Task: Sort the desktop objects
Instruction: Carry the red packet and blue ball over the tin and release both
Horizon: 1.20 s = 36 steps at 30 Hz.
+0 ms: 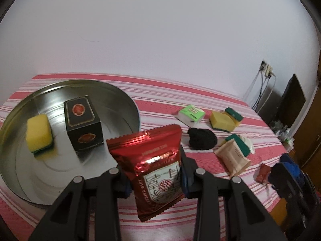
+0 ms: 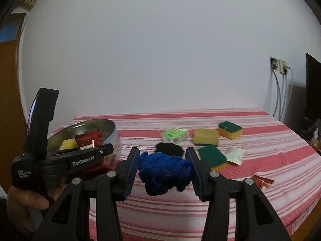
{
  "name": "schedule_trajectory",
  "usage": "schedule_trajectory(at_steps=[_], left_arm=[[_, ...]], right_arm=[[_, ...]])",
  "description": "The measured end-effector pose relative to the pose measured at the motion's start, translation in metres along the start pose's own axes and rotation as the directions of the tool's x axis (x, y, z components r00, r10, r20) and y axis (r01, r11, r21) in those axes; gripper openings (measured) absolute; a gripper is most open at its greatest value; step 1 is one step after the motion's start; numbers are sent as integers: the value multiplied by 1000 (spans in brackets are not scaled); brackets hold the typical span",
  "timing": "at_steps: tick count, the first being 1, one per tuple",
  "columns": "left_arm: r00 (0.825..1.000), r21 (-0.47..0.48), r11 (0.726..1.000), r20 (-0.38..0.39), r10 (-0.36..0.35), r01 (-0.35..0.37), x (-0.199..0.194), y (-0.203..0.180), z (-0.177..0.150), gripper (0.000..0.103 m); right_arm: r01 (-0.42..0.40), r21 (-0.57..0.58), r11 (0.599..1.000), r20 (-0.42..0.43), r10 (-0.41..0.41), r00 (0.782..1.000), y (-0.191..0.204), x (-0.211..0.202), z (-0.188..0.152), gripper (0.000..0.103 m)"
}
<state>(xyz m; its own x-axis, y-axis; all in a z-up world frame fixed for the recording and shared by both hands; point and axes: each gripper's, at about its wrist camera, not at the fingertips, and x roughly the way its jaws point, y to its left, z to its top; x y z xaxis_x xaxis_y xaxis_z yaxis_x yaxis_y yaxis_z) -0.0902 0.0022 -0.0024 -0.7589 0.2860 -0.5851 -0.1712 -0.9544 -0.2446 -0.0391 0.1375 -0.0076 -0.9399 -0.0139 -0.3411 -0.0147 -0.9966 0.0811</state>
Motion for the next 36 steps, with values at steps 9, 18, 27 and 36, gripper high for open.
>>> schedule_trajectory(at_steps=[9, 18, 27, 36], left_arm=[[999, -17, 1000, 51, 2, -1, -20, 14, 8, 35], [990, -72, 995, 114, 79, -72, -37, 49, 17, 35], [976, -120, 980, 133, 173, -157, -50, 83, 18, 35], [963, -171, 965, 147, 225, -199, -58, 113, 19, 35]], right_arm=[[-68, -47, 997, 40, 70, 997, 34, 1, 16, 51], [-112, -90, 990, 65, 118, 991, 65, 1, 28, 51], [-190, -133, 973, 90, 203, 975, 102, 6, 41, 51], [-224, -158, 962, 97, 241, 966, 122, 17, 50, 51]])
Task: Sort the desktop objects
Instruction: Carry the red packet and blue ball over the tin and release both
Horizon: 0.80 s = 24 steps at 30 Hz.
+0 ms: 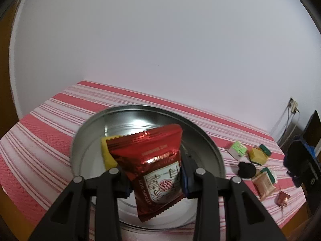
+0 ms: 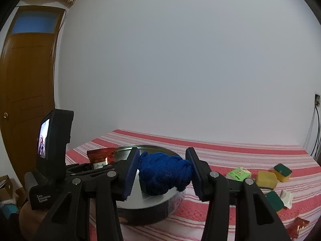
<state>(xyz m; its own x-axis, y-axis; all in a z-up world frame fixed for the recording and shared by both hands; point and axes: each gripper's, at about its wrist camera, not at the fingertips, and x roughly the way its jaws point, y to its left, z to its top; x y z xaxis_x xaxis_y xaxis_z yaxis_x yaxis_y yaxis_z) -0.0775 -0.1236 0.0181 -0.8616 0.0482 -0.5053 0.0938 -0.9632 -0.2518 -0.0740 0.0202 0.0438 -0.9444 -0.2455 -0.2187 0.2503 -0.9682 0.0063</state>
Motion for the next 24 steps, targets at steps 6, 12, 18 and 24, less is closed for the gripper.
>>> schedule_trajectory(at_steps=[6, 12, 18, 24], left_arm=[[998, -26, 997, 9, 69, -69, 6, 20, 5, 35], [990, -20, 990, 9, 142, -142, 17, 32, 3, 35], [981, -24, 981, -25, 191, -192, 32, 41, 3, 35], [970, 23, 970, -39, 242, -241, 43, 40, 8, 35]], right_arm=[[8, 16, 1000, -1, -8, 1000, -9, 29, 1, 51], [5, 30, 1000, -64, -3, 998, -13, 70, -6, 51], [-26, 26, 999, -109, 29, 994, -6, 98, -15, 51], [-53, 4, 999, -143, 53, 988, 4, 122, -18, 51]])
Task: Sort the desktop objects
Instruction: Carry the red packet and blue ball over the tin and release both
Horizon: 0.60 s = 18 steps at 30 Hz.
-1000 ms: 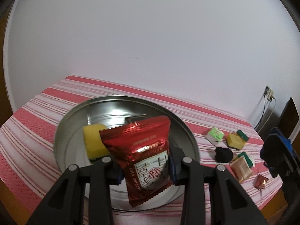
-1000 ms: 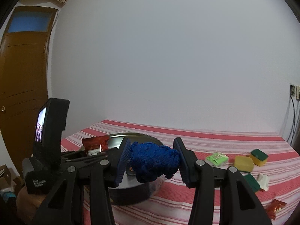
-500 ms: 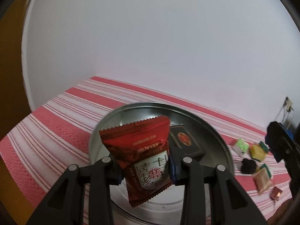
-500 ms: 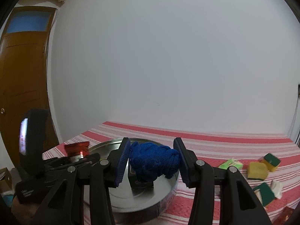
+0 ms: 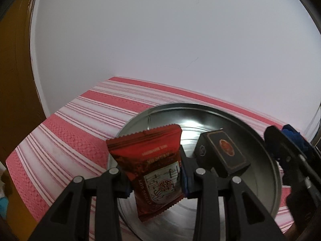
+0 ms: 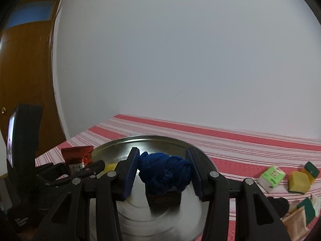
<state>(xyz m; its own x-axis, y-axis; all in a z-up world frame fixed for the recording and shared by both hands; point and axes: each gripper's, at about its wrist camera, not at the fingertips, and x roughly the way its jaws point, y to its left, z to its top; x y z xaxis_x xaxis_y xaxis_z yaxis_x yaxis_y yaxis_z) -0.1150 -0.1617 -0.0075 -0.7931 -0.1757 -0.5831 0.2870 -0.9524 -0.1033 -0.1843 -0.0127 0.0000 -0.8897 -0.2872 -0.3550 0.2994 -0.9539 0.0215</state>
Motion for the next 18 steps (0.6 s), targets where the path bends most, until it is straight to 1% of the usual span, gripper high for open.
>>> schedule_trajectory(at_steps=[4, 5, 6, 7, 8, 9, 10, 11, 12, 13, 14, 16, 18], left_arm=[[1000, 11, 1000, -5, 25, -25, 7, -1, -1, 36], [999, 11, 999, -5, 34, -34, 9, -1, -2, 41], [999, 5, 999, -4, 51, -51, 10, 1, -2, 53], [997, -9, 997, 0, 76, -76, 11, 4, -2, 62], [997, -24, 997, 11, 73, -73, 11, 6, -2, 69], [998, -40, 998, 22, 53, -52, 10, 9, -2, 74], [999, -54, 998, 30, 32, -30, 8, 11, -2, 78], [999, -64, 998, 45, 16, -13, 6, 11, -3, 85], [997, -68, 997, 73, 31, -26, 1, 11, -4, 95], [992, -72, 996, 105, 68, -61, -3, 11, -5, 100], [985, -74, 994, 142, 95, -85, -8, 9, -6, 102], [969, -76, 990, 212, 130, -117, -16, 7, -10, 102], [954, -83, 987, 256, 154, -137, -19, 7, -17, 103]], right_arm=[[-23, -23, 999, -41, 23, 999, 0, 20, -2, 52], [-26, -23, 999, -40, 25, 999, 1, 22, -4, 55], [-35, -26, 999, -39, 34, 999, 5, 23, -4, 56], [-28, -30, 999, -35, 27, 999, 5, 24, -4, 60], [-5, -32, 999, -19, 5, 1000, 2, 24, -6, 69], [5, -25, 1000, 1, -5, 1000, 1, 24, -6, 79], [12, -12, 1000, 26, -11, 1000, -3, 24, -6, 83], [16, 7, 1000, 57, -17, 998, -8, 20, -8, 85], [22, 24, 999, 86, -24, 996, -11, 19, -8, 85], [29, 31, 999, 104, -32, 994, -15, 15, -10, 85], [43, 31, 999, 127, -46, 991, -16, 12, -10, 85], [114, 18, 993, 192, -115, 975, -16, 0, -18, 85], [182, 0, 983, 239, -177, 955, -12, -11, -19, 91]])
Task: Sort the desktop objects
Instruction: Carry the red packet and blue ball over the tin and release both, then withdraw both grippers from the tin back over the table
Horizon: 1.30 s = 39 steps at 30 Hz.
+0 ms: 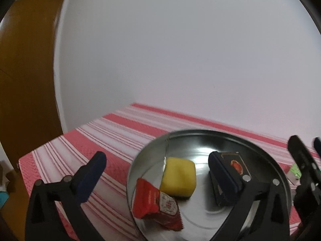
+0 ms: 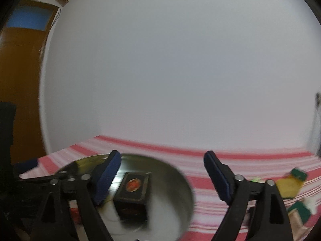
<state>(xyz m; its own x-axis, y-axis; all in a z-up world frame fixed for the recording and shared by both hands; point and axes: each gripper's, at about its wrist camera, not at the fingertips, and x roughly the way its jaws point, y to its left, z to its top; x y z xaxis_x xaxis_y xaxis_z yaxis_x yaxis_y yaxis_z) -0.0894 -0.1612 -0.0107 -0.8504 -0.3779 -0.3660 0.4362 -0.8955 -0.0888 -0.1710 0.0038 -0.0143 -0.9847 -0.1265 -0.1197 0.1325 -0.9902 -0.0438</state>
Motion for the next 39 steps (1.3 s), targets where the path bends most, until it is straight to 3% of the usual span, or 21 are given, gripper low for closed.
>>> schedule_trajectory(at_steps=[5, 8, 12, 17, 21, 25, 31, 39], left_arm=[[989, -46, 996, 120, 87, -82, -25, 1, -1, 103], [977, -72, 991, 176, 123, -111, -38, 5, -3, 103], [974, -90, 987, 169, 149, -135, -38, 8, -1, 103], [970, -103, 983, 176, 168, -151, -45, 7, 0, 103], [974, -86, 988, 178, 143, -130, -51, 0, -1, 103], [976, -69, 992, 184, 121, -110, -53, -6, -3, 103], [979, -20, 998, 198, 56, -53, -61, -28, -6, 103], [982, 52, 997, 176, -67, 58, -87, -75, -12, 103]], right_arm=[[56, -34, 998, 78, -53, 996, 6, -14, -3, 96], [73, -8, 997, 74, -73, 995, 1, -15, -4, 97], [120, 5, 993, 46, -120, 992, -2, -10, -5, 97], [237, 21, 971, 44, -237, 970, -10, -16, -6, 97], [270, 56, 961, 72, -273, 959, -5, -6, 0, 97], [355, 73, 932, 112, -362, 926, -7, -9, -4, 97], [482, 152, 863, 161, -503, 849, -36, -32, -6, 97], [582, 196, 789, 37, -599, 800, -108, -75, -7, 97]])
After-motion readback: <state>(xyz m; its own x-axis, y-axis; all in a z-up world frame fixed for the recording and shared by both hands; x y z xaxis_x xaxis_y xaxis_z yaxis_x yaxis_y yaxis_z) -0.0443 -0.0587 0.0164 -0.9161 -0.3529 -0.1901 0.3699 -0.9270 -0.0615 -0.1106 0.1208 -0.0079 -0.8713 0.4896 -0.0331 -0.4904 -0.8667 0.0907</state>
